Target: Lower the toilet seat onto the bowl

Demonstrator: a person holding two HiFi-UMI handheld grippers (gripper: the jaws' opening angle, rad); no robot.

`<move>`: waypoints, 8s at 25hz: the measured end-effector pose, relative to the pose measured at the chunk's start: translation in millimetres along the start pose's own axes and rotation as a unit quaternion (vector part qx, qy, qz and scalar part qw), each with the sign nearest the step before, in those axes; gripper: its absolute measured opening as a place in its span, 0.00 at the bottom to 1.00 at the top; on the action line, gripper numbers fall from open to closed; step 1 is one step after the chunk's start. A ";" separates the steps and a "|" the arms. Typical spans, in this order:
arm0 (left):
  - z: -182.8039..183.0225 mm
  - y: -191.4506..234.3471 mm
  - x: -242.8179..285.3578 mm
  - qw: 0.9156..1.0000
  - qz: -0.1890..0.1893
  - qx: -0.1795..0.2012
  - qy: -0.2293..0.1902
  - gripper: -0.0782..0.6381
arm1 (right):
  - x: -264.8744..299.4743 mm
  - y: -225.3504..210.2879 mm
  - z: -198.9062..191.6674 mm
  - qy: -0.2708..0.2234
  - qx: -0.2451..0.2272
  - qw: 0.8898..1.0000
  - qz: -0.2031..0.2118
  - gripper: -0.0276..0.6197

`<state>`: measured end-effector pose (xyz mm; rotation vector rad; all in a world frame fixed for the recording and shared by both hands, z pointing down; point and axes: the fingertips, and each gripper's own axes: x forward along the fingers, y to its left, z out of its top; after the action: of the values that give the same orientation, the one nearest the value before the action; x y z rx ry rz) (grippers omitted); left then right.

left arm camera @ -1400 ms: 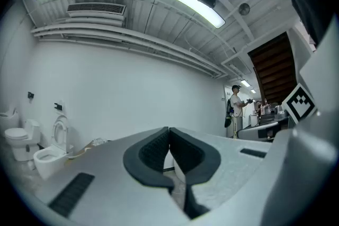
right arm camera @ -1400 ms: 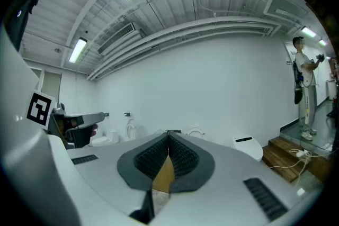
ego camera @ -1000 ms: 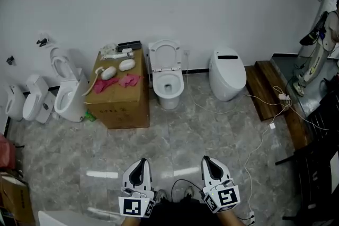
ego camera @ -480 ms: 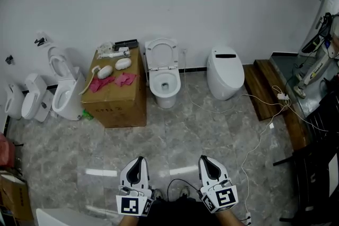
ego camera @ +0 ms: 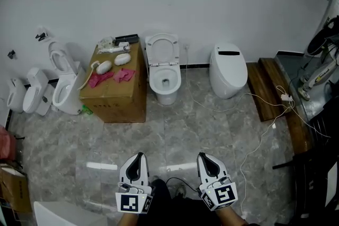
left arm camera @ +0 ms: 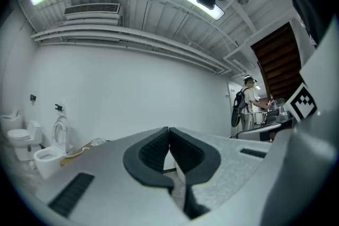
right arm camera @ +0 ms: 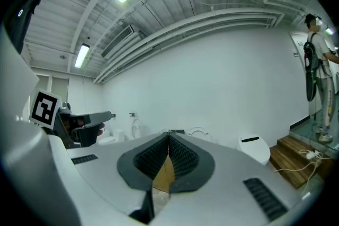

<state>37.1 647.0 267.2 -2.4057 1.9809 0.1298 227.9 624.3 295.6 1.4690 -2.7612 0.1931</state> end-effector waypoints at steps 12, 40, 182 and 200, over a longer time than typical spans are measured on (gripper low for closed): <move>-28.1 75.2 120.2 1.000 -0.005 -0.015 0.006 0.12 | 134.1 -33.0 -3.3 0.013 0.000 1.000 -0.012 0.08; -58.6 241.0 480.4 0.998 -0.014 -0.015 0.051 0.12 | 527.3 -165.8 25.1 0.043 -0.001 0.999 0.002 0.08; -699.5 285.4 656.4 0.628 -0.508 0.329 0.490 0.30 | 760.2 -329.2 -550.0 0.468 -0.362 0.663 0.458 0.32; -794.4 281.4 624.8 0.623 -0.526 0.310 0.489 0.29 | 746.1 -326.4 -648.9 0.488 -0.363 0.661 0.438 0.33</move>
<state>-80.5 -74.6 1019.5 -2.6842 0.0261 -1.7894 46.7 -99.2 1022.1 -0.2522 -1.8932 -0.1136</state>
